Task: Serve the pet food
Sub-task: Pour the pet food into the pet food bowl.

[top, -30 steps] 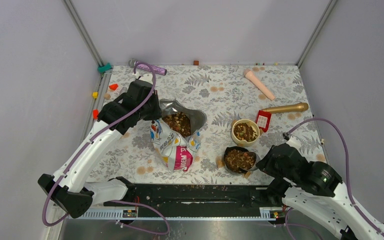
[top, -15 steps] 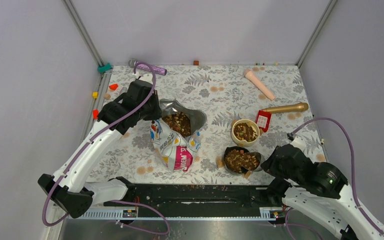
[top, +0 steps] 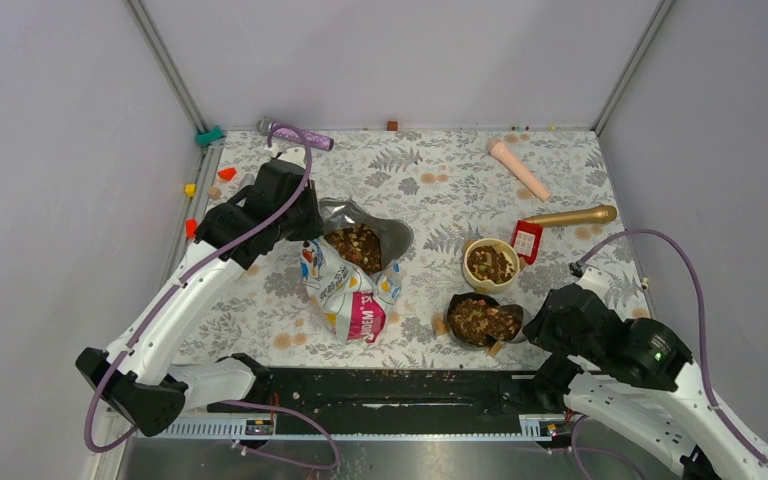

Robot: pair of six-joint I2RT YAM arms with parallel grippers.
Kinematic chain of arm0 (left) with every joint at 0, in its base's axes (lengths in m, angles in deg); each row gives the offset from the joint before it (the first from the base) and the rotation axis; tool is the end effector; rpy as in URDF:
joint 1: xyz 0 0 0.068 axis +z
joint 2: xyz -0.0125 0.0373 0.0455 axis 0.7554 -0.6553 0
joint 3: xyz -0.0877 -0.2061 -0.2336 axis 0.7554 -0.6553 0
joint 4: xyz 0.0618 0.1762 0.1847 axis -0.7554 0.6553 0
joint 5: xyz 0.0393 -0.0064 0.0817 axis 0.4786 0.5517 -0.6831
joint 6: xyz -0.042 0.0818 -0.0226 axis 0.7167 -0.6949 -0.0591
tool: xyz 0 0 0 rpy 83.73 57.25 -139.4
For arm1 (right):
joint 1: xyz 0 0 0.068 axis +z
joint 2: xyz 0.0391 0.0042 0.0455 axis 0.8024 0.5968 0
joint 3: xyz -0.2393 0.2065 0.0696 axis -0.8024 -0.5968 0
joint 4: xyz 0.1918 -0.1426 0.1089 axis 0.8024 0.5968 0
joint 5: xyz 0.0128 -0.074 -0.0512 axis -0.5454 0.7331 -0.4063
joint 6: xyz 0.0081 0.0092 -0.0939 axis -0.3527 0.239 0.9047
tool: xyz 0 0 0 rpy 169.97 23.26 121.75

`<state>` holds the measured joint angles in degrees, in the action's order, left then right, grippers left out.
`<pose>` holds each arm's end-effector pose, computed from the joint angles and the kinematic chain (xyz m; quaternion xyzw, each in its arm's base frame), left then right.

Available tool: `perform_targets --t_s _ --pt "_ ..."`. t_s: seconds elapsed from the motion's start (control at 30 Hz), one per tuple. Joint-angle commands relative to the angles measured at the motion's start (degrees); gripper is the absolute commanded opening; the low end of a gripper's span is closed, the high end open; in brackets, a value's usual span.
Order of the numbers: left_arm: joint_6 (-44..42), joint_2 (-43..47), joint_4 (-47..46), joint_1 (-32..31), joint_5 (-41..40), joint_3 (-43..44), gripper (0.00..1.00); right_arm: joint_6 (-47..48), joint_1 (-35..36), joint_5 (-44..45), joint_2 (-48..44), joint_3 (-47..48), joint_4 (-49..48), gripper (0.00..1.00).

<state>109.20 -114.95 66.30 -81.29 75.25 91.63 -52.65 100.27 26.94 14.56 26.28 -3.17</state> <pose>0.2169 -0.1190 0.3989 -0.0158 0.9130 -0.1367 0.3840 0.0463 0.0089 0.2908 0.1376 0.9216 0.1637 0.3238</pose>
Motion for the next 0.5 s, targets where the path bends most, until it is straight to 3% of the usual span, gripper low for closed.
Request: perform_targets --t_s 0.0,0.47 --pt "-0.9 -0.52 -1.14 0.24 -0.44 0.4 0.0 2.67 0.24 -0.15 1.77 2.41 -2.48 0.0" --pt "-0.93 -0.32 -1.16 0.24 -0.61 0.42 0.0 7.25 0.33 -4.92 7.42 3.76 -8.29 0.0"
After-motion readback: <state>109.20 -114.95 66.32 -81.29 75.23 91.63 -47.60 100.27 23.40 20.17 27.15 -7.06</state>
